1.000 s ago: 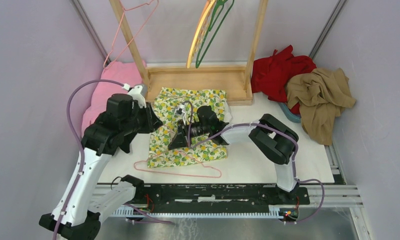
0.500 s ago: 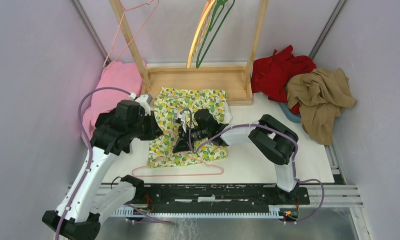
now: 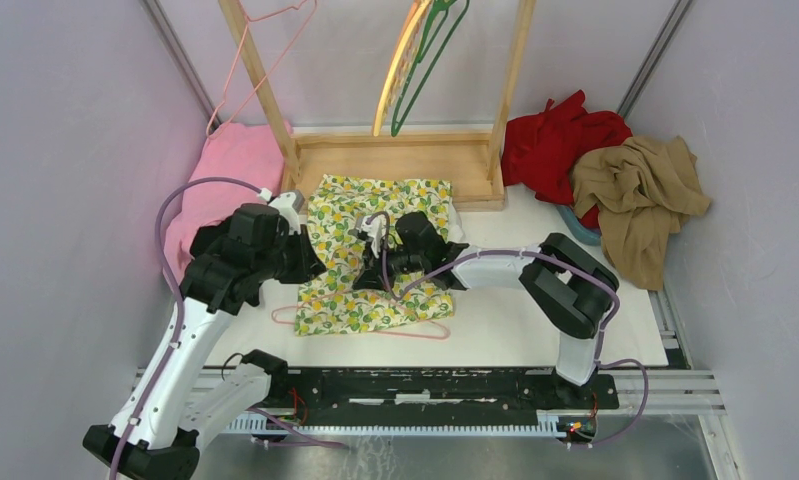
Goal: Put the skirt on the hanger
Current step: Hang the skirt on the hanger.
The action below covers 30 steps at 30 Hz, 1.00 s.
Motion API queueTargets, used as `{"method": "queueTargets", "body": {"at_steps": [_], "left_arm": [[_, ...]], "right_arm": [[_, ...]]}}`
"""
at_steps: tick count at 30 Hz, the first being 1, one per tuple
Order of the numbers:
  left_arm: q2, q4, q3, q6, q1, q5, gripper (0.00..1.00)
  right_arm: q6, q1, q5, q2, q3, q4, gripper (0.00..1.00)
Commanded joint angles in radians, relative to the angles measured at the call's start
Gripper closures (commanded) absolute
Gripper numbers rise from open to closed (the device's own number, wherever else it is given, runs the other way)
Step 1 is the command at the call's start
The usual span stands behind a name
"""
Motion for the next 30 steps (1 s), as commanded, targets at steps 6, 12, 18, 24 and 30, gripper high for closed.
{"method": "queueTargets", "body": {"at_steps": [6,12,18,24,30], "left_arm": [[-0.008,0.026,-0.003,0.001,-0.013,-0.013,0.84],[-0.004,0.025,-0.02,-0.018,-0.045,-0.034,0.84],[0.035,0.062,-0.059,-0.118,-0.259,-0.17,0.86],[0.093,0.135,-0.134,-0.254,-0.489,-0.271,0.88],[0.134,0.229,-0.194,-0.349,-0.638,-0.339,0.88]], "right_arm": [[-0.133,-0.045,0.202,-0.015,-0.06,-0.103,0.99],[-0.137,-0.105,0.226,-0.065,-0.117,-0.108,0.99],[-0.172,-0.157,0.261,-0.118,-0.144,-0.144,0.99],[-0.272,-0.163,0.314,-0.132,-0.044,-0.304,0.99],[-0.298,-0.174,0.286,-0.117,0.028,-0.349,0.99]]}}
